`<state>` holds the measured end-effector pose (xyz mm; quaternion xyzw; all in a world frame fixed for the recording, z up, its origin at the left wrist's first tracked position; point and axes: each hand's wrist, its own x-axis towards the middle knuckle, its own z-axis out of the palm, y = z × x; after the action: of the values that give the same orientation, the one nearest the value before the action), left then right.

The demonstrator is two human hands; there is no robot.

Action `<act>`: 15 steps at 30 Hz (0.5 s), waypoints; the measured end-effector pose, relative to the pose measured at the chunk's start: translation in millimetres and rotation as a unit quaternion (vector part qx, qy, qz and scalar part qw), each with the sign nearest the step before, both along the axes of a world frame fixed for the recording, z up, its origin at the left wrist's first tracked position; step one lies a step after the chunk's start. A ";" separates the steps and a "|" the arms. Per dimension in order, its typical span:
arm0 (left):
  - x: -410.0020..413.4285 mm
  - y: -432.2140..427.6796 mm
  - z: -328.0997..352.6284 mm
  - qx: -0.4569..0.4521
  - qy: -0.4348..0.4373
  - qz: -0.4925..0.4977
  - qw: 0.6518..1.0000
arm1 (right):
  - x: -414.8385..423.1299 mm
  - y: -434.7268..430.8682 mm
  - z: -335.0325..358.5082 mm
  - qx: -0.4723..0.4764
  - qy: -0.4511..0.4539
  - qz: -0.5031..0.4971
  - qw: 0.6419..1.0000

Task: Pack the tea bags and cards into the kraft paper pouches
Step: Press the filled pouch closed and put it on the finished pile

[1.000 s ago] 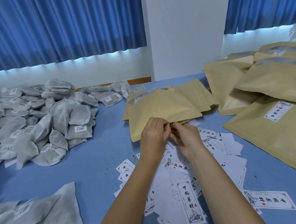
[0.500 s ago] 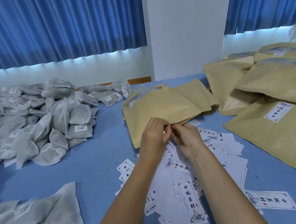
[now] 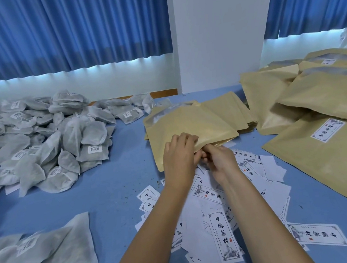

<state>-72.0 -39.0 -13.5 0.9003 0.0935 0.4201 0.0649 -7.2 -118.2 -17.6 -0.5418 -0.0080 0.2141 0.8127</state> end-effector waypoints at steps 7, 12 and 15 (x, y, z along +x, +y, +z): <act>1.5 9.0 2.8 0.018 0.070 0.057 0.996 | 3.3 -2.1 -2.2 -0.079 -0.070 0.050 0.993; 6.3 6.5 6.0 0.058 0.073 0.090 0.992 | -3.5 -2.4 3.6 -0.117 -0.099 0.051 0.987; 7.9 8.0 5.7 0.070 0.094 0.138 0.983 | -9.5 -0.1 4.3 -0.095 -0.089 0.057 0.990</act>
<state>-64.1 -31.0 -7.8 0.9167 0.1926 0.3438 -0.0660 -16.7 -118.3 -13.4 -0.6322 -0.0911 0.2108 0.7400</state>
